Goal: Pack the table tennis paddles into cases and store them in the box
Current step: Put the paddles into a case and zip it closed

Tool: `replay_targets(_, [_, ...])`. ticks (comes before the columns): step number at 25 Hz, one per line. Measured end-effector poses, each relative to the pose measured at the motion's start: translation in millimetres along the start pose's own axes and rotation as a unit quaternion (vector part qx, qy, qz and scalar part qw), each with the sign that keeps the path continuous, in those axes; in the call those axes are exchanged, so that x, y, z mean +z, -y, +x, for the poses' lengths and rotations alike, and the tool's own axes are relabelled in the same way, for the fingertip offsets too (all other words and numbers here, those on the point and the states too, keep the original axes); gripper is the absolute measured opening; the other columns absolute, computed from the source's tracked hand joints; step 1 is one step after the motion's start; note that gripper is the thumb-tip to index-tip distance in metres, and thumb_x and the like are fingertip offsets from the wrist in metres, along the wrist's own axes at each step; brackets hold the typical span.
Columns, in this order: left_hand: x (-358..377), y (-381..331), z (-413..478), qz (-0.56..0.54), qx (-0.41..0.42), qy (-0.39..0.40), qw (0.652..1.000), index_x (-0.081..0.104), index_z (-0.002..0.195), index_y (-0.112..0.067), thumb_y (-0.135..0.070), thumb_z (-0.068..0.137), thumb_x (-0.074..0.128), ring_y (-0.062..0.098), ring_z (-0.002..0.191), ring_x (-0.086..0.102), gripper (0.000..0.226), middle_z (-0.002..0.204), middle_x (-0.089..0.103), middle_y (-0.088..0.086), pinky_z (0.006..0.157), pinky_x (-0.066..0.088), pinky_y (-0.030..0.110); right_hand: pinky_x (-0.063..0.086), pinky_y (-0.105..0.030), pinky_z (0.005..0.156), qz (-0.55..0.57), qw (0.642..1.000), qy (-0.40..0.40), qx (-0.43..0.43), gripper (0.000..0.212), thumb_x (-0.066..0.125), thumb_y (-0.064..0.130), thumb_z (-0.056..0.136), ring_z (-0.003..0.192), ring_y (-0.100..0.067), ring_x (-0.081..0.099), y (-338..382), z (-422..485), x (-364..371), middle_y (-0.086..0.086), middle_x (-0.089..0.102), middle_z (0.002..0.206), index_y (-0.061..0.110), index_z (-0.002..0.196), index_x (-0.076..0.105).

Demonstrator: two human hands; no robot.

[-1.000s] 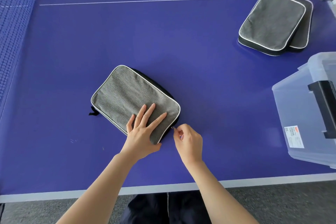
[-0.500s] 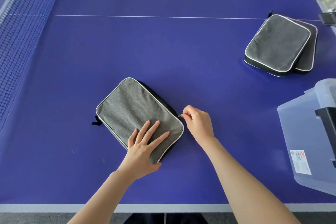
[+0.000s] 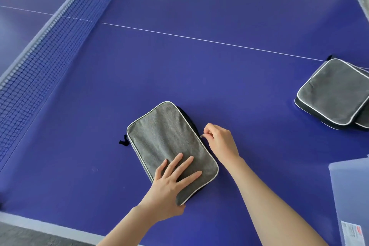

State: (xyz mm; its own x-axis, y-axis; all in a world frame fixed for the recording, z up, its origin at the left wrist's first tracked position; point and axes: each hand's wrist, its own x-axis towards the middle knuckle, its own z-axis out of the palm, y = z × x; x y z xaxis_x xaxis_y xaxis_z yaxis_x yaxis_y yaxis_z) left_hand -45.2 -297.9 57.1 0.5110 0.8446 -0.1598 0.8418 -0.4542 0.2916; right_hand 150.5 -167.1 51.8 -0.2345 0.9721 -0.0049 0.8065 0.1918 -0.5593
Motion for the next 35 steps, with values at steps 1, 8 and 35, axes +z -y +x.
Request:
replay_targets(1, [0.8, 1.3, -0.4, 0.002, 0.001, 0.0, 1.0, 0.024, 0.146, -0.047, -0.057, 0.052, 0.062, 0.024, 0.147, 0.009, 0.102, 0.159, 0.018, -0.007, 0.11, 0.019, 0.049, 0.051, -0.044, 0.057, 0.003, 1.0, 0.008, -0.003, 0.013, 0.062, 0.015, 0.09, 0.064, -0.023, 0.057, 3.3, 7.5, 0.8, -0.001, 0.061, 0.072, 0.01, 0.08, 0.055])
replay_targets(8, [-19.0, 10.9, 0.8, -0.274, -0.328, -0.281, 0.859, 0.05, 0.134, -0.033, -0.051, 0.078, 0.069, 0.007, 0.129, 0.034, 0.061, 0.141, 0.041, -0.012, 0.108, 0.026, 0.037, 0.045, -0.04, 0.059, 0.025, 0.999, 0.031, 0.025, 0.015, 0.063, 0.01, 0.088, 0.063, -0.022, 0.05, 15.0, 23.1, 4.9, 0.0, 0.057, 0.067, 0.008, 0.076, 0.054])
replay_targets(35, [-81.3, 53.9, 37.6, -0.738, -0.439, -0.269, 0.437, 0.047, 0.123, -0.011, 0.001, 0.074, 0.076, 0.028, 0.081, 0.069, 0.059, 0.109, 0.069, 0.015, 0.064, 0.055, 0.036, 0.052, -0.028, 0.063, 0.251, 0.924, 0.011, 0.287, 0.019, 0.057, 0.0, 0.08, 0.067, -0.016, 0.064, 25.9, 22.9, -30.4, -0.004, 0.069, 0.074, 0.016, 0.076, 0.066])
